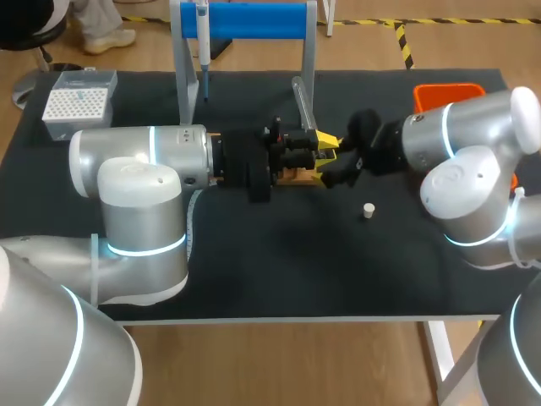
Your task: Invert the test tube, pick up the pipette, mount the tip to pipette, aspirate from beaker and dispense into the tube, eject the tip, return the pipette, and cap with the stopper.
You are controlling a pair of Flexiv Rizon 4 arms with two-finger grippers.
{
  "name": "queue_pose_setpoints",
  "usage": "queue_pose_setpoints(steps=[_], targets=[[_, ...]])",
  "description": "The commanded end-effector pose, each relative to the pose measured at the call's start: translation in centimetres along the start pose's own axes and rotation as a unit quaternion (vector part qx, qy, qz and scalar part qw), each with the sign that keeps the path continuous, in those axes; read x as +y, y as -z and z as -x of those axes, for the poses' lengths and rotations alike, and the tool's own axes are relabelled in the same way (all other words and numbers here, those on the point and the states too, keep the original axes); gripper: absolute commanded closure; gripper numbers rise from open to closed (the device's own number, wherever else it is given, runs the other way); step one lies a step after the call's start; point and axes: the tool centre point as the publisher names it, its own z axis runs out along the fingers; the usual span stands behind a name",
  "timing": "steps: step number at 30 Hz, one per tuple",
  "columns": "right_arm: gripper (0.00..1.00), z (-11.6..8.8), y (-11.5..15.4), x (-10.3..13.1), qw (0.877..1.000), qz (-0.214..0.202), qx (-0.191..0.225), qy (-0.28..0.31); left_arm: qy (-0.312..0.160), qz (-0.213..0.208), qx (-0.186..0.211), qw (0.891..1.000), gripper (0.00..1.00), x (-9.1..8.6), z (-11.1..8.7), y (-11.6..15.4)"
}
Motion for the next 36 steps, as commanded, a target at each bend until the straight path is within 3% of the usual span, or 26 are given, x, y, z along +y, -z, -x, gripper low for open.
queue_pose_setpoints(steps=[1, 7, 10, 13, 15, 22, 28, 36], targets=[[0.00, 0.0, 0.1, -0.1, 1.000, 0.001, 0.001, 0.000, -0.001, 0.000, -0.002, 1.000, 1.00, 0.0, -0.1, -0.1], [0.00, 0.0, 0.1, -0.1, 1.000, 0.001, 0.001, 0.000, -0.001, 0.000, -0.002, 1.000, 1.00, 0.0, -0.1, -0.1], [0.00, 0.0, 0.1, -0.1, 1.000, 0.001, 0.001, 0.000, 0.062, 0.006, 0.043, 0.997, 1.00, 0.6, 0.1, 0.4], [0.00, 0.0, 0.1, -0.1, 1.000, 0.001, 0.001, 0.000, 0.127, 0.008, 0.038, 0.991, 1.00, 1.2, 0.3, 1.3], [0.00, 0.0, 0.1, -0.1, 1.000, 0.001, 0.001, 0.000, 0.146, 0.010, 0.034, 0.989, 1.00, 1.6, 0.4, 1.7], [0.00, 0.0, 0.1, -0.1, 1.000, 0.001, 0.001, 0.000, 0.279, 0.005, 0.070, 0.958, 1.00, 3.3, 0.6, 2.1], [0.00, 0.0, 0.1, -0.1, 1.000, 0.001, 0.001, 0.000, 0.303, 0.035, 0.087, 0.948, 1.00, 5.1, 2.5, 2.7], [0.00, 0.0, 0.1, -0.1, 1.000, 0.001, 0.001, 0.000, 0.303, 0.035, 0.087, 0.948, 1.00, 5.1, 2.5, 2.7]])
